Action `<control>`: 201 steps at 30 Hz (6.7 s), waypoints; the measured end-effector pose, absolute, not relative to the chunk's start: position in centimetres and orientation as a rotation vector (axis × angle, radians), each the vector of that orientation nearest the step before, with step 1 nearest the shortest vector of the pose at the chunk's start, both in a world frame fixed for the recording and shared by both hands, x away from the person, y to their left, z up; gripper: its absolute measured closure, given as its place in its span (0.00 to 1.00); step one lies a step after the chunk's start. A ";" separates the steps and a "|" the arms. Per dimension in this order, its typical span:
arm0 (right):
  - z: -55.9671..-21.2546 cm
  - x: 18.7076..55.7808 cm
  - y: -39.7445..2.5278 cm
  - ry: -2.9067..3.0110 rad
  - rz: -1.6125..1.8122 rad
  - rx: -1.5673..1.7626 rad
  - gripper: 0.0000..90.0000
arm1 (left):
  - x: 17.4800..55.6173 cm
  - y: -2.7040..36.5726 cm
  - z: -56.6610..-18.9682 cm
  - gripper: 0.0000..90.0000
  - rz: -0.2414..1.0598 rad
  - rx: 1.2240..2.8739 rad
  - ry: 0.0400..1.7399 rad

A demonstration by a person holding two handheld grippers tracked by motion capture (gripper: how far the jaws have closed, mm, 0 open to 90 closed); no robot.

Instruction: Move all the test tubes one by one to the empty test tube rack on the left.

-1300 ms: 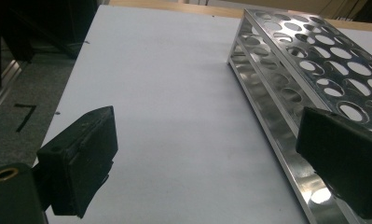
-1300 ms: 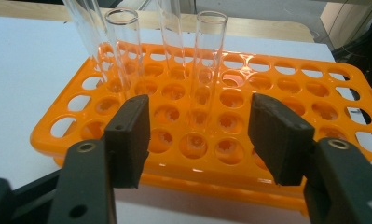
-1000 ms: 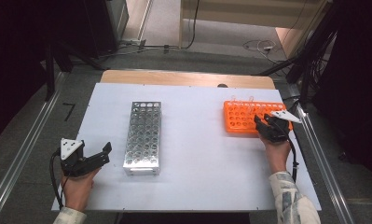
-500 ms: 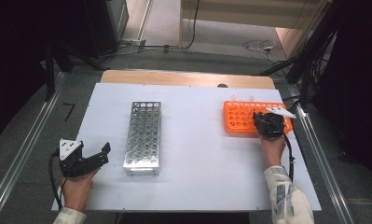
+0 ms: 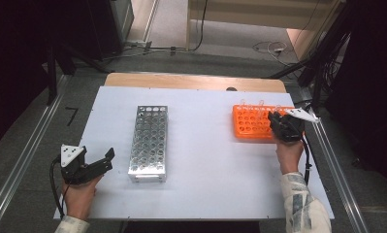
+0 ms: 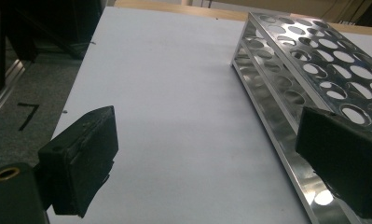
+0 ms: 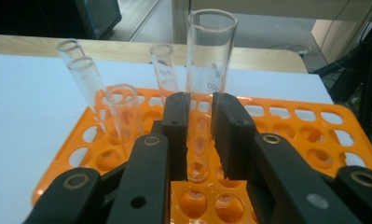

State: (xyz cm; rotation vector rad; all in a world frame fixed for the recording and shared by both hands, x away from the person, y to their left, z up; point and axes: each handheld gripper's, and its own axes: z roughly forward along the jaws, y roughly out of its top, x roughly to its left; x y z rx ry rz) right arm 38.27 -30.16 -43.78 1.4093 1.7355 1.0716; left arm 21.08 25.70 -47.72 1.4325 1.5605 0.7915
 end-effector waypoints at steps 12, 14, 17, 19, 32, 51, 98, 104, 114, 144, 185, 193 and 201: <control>-42.2 34.3 -29.6 1.809 1.096 1.351 0.81 | 20.5 25.1 -46.8 0.07 0.778 1.431 1.519; -42.2 34.1 -29.5 1.817 1.094 1.342 0.81 | 20.3 24.8 -46.6 0.07 0.776 1.434 1.510; -42.2 32.8 -29.0 1.860 1.103 1.319 0.81 | 20.1 24.2 -46.1 0.07 0.766 1.437 1.482; -42.3 32.4 -28.6 1.882 1.109 1.308 0.81 | 19.9 23.9 -45.7 0.07 0.758 1.434 1.462; -43.0 29.4 -25.0 2.036 1.165 1.200 0.81 | 19.6 21.6 -44.6 0.08 0.660 1.474 1.374; -43.5 27.8 -20.8 2.169 1.196 1.088 0.81 | 20.4 16.8 -43.3 0.11 0.652 1.588 1.217; -45.2 24.8 -13.7 2.389 1.270 0.871 0.81 | 23.0 4.1 -43.0 0.76 0.413 1.831 0.878; -45.2 24.8 -13.6 2.390 1.273 0.869 0.81 | 23.1 4.2 -43.0 0.83 0.411 1.833 0.886; -45.1 24.8 -13.6 2.403 1.292 0.844 0.58 | 23.0 4.4 -42.8 0.84 0.424 1.829 0.895; -45.0 24.9 -14.2 2.420 1.269 0.868 0.34 | 22.2 12.6 -39.1 0.83 0.480 1.723 1.015; -44.9 25.1 -15.1 2.407 1.249 0.882 0.34 | 20.1 12.6 -44.1 0.78 0.514 1.878 1.113; -44.8 25.2 -15.4 2.399 1.255 0.893 0.35 | 19.9 12.9 -43.6 0.52 0.510 1.815 1.106; -44.6 25.7 -16.2 2.370 1.256 0.922 0.35 | 20.0 13.5 -43.2 0.29 0.520 1.717 1.148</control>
